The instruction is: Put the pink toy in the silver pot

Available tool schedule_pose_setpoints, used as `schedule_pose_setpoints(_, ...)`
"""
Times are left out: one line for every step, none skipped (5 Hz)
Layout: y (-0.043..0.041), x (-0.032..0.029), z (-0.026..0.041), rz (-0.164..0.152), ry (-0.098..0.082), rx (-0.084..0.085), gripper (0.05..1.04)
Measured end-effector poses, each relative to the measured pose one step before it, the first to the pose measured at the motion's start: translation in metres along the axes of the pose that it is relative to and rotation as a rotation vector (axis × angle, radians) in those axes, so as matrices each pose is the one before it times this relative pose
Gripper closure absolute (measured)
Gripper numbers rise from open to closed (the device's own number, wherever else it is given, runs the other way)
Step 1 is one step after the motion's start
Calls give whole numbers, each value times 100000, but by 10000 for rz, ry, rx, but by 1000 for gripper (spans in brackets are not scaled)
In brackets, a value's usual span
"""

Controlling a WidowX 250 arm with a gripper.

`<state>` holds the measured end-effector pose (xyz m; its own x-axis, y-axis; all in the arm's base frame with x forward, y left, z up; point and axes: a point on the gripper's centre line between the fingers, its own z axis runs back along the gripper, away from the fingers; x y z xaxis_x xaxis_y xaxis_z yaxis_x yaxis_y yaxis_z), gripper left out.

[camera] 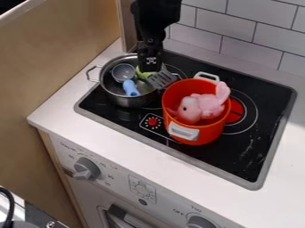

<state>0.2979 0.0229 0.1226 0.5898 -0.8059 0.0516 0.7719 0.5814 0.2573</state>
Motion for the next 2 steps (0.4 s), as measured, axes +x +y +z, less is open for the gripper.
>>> schedule_pose_setpoints(-468, -190, -652, 34, 174, -249, 84)
schedule_pose_setpoints(-1493, 778, 422, 388, 241, -302, 84)
